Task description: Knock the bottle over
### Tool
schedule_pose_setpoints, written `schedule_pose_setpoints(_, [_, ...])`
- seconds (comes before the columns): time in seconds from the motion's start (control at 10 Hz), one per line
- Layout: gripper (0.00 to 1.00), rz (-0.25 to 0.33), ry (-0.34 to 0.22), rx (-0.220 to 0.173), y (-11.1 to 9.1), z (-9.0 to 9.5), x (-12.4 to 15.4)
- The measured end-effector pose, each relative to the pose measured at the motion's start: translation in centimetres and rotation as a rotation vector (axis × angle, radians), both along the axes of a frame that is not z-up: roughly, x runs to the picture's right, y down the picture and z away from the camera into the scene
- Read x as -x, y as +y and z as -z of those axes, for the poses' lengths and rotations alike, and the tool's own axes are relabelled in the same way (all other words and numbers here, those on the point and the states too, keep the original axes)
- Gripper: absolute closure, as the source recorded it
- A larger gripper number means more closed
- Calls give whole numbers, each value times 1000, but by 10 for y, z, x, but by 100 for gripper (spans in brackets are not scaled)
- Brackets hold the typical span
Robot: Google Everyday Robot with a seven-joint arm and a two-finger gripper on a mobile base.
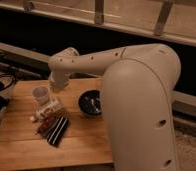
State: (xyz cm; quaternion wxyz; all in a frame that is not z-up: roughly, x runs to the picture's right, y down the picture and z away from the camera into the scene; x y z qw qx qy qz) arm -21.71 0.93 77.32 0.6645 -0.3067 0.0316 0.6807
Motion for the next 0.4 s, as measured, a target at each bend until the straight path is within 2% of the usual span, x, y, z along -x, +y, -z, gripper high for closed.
schedule_pose_setpoints(0.2, [98,4,9,1,2,1,-11])
schedule_pose_setpoints(0.4, [98,13,3,1,2,3,3])
